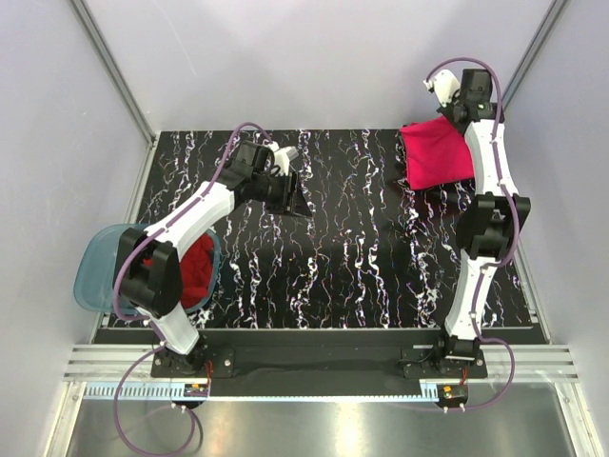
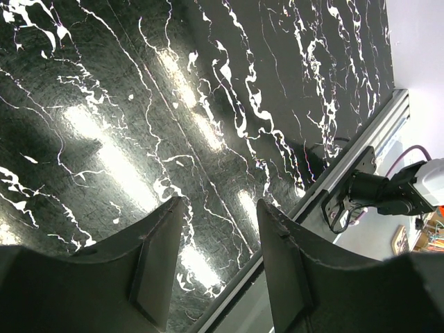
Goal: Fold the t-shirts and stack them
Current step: Neatly place the folded tshirt to the corner
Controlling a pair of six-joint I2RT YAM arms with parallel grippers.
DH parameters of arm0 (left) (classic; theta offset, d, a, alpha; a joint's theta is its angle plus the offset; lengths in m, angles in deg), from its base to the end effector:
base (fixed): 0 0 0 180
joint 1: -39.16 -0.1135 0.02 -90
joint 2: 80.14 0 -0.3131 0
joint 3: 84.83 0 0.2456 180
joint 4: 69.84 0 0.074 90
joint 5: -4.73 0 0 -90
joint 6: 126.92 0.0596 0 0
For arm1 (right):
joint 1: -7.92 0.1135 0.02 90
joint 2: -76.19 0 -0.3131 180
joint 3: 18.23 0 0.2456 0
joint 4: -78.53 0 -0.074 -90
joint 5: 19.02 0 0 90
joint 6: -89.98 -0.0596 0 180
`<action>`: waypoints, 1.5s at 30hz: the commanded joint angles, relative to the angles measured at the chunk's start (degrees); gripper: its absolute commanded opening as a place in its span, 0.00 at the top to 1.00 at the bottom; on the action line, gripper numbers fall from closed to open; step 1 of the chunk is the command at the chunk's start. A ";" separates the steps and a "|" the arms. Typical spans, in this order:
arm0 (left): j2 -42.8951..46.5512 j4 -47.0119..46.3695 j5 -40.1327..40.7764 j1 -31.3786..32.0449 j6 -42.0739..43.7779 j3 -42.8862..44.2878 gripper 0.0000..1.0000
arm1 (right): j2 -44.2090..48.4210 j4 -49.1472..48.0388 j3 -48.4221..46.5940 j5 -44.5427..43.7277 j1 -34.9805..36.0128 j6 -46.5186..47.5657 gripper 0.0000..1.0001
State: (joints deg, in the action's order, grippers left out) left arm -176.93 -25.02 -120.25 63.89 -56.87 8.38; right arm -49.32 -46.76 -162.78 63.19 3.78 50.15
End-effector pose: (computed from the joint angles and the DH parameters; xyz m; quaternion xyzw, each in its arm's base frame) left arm 0.3342 -0.1915 0.3172 0.1438 0.8864 -0.3886 0.2065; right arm 0.5401 -0.0472 0.3709 -0.3185 0.8291 -0.2617 0.3777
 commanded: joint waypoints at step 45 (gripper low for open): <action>2.31 -3.08 -2.02 0.49 -0.18 -1.37 0.45 | -26.36 -24.14 -22.34 5.24 -5.88 5.46 1.00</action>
State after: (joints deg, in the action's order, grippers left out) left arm -174.97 -25.85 -121.12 64.11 -57.32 7.05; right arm -75.79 -64.90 -180.99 67.59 -1.68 54.57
